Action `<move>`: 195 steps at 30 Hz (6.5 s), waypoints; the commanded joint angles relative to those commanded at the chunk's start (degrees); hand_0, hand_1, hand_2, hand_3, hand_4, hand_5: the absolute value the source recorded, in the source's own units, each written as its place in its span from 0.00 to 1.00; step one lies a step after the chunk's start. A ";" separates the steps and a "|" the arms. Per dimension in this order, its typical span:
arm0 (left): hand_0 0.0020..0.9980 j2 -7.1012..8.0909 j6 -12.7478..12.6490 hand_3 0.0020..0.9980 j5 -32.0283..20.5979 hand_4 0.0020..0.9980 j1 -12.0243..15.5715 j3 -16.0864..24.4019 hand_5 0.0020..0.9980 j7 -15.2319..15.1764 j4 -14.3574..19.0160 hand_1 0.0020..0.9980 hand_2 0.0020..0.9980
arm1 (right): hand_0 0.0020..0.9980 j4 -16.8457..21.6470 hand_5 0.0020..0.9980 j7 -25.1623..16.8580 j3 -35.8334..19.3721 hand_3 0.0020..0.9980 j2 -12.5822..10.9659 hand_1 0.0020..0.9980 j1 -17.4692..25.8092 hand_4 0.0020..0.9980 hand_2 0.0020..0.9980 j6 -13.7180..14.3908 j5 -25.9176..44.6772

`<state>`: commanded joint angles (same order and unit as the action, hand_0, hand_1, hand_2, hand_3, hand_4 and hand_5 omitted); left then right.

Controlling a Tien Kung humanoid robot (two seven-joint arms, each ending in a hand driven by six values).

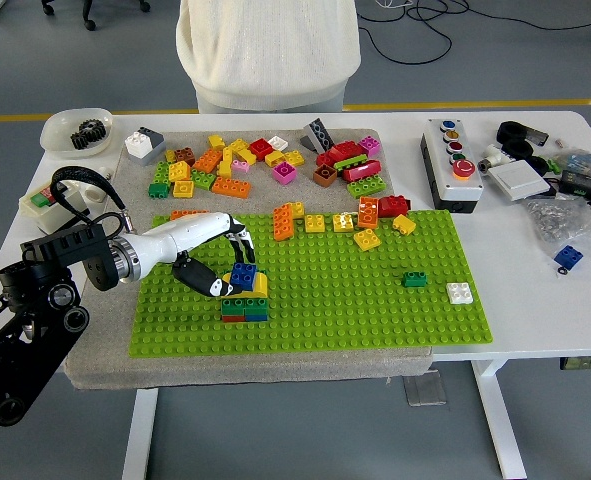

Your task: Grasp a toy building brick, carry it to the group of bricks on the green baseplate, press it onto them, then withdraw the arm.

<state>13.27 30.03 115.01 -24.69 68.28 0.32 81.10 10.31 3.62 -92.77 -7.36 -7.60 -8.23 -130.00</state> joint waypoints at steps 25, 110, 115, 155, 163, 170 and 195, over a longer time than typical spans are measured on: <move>1.00 -0.04 0.73 0.54 -0.79 0.81 0.05 0.05 0.08 0.10 0.40 0.73 0.50 | 0.75 0.00 0.48 0.03 -0.08 0.63 -0.03 0.65 0.03 0.90 0.73 -0.04 0.00; 1.00 -0.46 1.26 0.55 -0.72 0.83 -0.36 0.21 0.15 -0.50 -1.97 0.77 0.54 | 0.75 0.00 0.49 -0.21 0.53 0.63 0.03 0.65 0.01 0.90 0.73 -0.41 0.00; 1.00 -0.52 1.26 0.55 -0.83 0.83 -0.36 0.21 0.15 -0.57 -2.11 0.77 0.54 | 0.75 0.00 0.49 -0.24 0.55 0.63 0.00 0.65 0.01 0.90 0.73 -0.41 0.00; 1.00 -0.32 1.31 0.56 -0.77 0.85 -0.64 0.72 0.17 -0.52 -2.12 0.79 0.56 | 0.75 0.00 0.49 -0.33 0.68 0.63 0.10 0.65 0.10 0.90 0.72 -0.52 0.00; 1.00 -0.19 1.86 0.56 -0.69 0.85 -0.64 0.90 0.18 -0.40 -1.89 0.79 0.56 | 0.75 0.00 0.49 -0.37 0.63 0.63 0.10 0.65 0.10 0.90 0.72 -0.48 0.00; 1.00 0.07 2.97 0.57 -0.62 0.86 -0.54 1.50 0.19 -0.14 -1.17 0.80 0.57 | 0.75 0.00 0.49 -0.33 0.46 0.63 0.11 0.65 0.17 0.90 0.72 -0.45 0.00; 1.00 -0.29 1.60 0.86 -4.18 1.00 -1.04 1.92 0.27 -3.28 -3.41 0.89 0.86 | 0.75 0.00 0.49 -0.31 0.50 0.63 0.15 0.65 0.21 0.90 0.72 -0.47 0.00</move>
<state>12.98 31.63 110.82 -25.73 70.19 -2.96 77.69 10.31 3.32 -92.27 -7.21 -7.39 -8.71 -130.00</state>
